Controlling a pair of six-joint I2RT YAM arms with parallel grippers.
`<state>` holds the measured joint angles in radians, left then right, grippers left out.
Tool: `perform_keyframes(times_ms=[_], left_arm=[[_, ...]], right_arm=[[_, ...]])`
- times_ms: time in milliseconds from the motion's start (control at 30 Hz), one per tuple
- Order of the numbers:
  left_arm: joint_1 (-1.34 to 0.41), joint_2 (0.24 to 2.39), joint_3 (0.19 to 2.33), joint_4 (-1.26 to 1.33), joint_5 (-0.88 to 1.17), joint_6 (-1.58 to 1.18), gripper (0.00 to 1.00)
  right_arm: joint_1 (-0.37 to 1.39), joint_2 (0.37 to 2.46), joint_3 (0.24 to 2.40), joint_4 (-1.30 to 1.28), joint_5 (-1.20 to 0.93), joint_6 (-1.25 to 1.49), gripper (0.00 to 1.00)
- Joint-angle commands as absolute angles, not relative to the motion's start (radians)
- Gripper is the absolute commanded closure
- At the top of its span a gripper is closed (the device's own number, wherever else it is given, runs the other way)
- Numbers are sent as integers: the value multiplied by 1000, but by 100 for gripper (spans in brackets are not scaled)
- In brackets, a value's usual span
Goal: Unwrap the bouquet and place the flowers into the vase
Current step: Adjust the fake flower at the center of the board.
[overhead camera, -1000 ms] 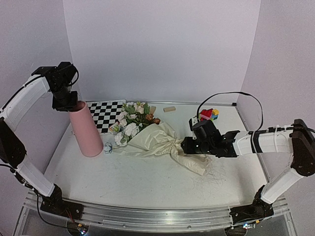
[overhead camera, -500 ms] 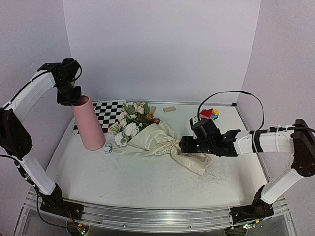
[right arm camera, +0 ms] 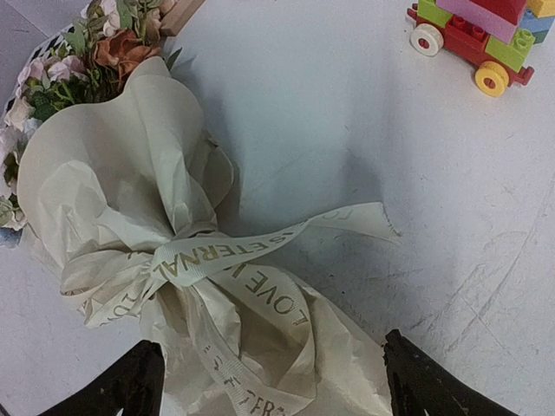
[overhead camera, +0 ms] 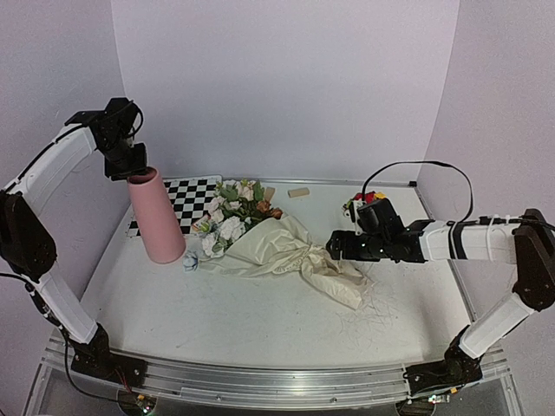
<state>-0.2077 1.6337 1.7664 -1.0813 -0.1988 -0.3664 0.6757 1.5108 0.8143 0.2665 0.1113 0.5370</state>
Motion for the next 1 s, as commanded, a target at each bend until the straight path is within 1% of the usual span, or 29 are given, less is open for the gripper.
perform_keyframes(times_ms=[0, 167, 267, 367, 400, 533, 633, 767, 967], left_arm=[[-205, 1548, 1783, -1034, -146, -363, 46], [-206, 1527, 1832, -1064, -103, -365, 35], [-206, 1518, 1879, -1084, -61, -366, 31], [-206, 1503, 1924, -1101, -10, -372, 30], [-207, 1498, 1935, -1104, 37, -374, 30], [-235, 1466, 1936, -1103, 175, -410, 34], [-370, 1443, 1901, -1101, 101, -457, 35], [-546, 1417, 1817, -1066, 46, -540, 38], [-771, 1343, 1621, -904, -66, -657, 41]], right_arm=[[644, 1491, 843, 244, 46, 487, 10], [587, 1515, 847, 244, -33, 454, 9], [559, 1535, 850, 245, -75, 445, 10], [542, 1555, 854, 247, -126, 436, 12], [541, 1560, 855, 251, -140, 430, 13], [540, 1573, 865, 273, -219, 384, 20], [541, 1595, 897, 270, -255, 348, 21], [541, 1633, 949, 237, -217, 317, 19], [531, 1672, 995, 203, -169, 306, 21]])
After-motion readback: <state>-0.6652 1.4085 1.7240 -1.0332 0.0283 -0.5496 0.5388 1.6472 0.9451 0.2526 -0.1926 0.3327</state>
